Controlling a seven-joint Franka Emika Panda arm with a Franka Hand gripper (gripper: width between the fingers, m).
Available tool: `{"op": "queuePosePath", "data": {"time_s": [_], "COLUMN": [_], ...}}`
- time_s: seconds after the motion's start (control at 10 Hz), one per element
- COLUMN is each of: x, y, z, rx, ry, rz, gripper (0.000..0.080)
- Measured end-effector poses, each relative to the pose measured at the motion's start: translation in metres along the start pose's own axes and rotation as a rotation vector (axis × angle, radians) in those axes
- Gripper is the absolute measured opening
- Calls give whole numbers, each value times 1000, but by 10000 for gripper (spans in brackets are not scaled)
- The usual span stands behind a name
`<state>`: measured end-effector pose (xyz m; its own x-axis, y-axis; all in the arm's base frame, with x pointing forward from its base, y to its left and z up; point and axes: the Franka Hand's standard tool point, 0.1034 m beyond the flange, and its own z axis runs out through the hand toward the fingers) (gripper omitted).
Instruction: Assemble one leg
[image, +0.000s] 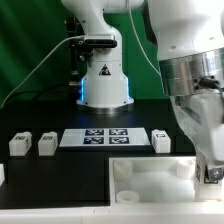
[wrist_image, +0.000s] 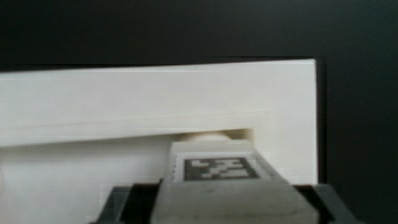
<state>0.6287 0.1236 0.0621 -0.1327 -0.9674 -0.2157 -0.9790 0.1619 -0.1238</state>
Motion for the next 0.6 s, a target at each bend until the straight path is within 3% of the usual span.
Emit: {"op": "queuePosePath", "data": {"time_s": [0.1,0.3,0.4,0.5,0.6], "x": [-2,-1,-1,-3,-2], "y": [0,0,2,9,11], "z": [0,1,1,2,1], "rx": [28,26,17,-31,-70], "ry": [-4,-3,-3,-10,-11], "rz": [92,59,5,-36,-161], "gripper": [291,310,497,601,638]}}
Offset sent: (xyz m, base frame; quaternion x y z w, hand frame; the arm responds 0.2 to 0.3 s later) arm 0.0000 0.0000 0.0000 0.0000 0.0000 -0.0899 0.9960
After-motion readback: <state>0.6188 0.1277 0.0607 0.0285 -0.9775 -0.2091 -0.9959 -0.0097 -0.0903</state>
